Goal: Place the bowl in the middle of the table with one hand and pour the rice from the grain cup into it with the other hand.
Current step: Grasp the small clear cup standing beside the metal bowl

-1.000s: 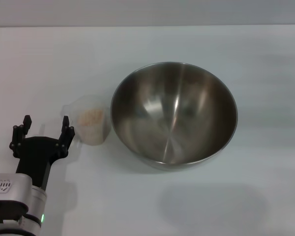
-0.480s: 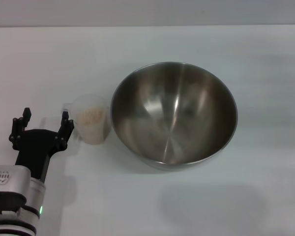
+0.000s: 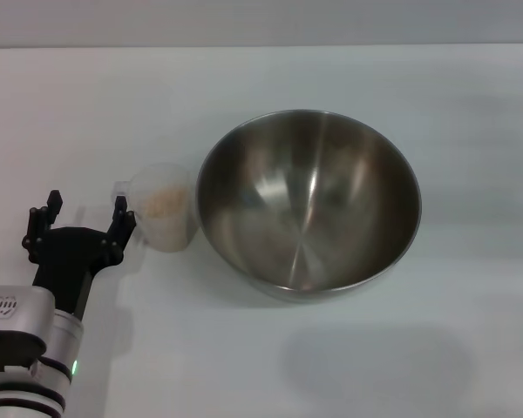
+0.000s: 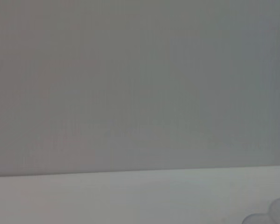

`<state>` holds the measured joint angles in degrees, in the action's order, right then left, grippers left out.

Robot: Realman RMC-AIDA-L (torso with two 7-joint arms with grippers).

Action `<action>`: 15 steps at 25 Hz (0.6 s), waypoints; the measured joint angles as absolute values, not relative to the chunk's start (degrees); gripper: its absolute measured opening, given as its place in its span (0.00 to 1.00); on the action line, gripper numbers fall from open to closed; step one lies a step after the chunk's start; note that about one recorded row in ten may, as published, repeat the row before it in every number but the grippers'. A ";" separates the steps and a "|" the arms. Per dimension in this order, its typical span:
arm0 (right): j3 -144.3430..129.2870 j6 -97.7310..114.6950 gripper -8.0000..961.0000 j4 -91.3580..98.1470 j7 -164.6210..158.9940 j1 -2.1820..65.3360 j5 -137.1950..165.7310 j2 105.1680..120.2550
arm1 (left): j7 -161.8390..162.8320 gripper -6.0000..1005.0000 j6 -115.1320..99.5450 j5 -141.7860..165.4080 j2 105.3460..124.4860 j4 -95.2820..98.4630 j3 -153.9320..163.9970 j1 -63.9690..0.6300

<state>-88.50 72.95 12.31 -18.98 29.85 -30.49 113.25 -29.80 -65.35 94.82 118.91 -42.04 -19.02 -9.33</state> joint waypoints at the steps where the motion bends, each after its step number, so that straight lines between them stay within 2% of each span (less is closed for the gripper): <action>1: -88.50 72.95 0.51 12.31 -18.98 29.92 -30.49 113.27 | -29.65 0.84 -65.17 94.82 118.92 -41.82 -19.06 -9.50; 15: -88.50 72.94 0.51 12.30 -18.98 30.17 -30.50 113.52 | -28.25 0.84 -64.45 94.75 119.08 -40.20 -19.66 -11.43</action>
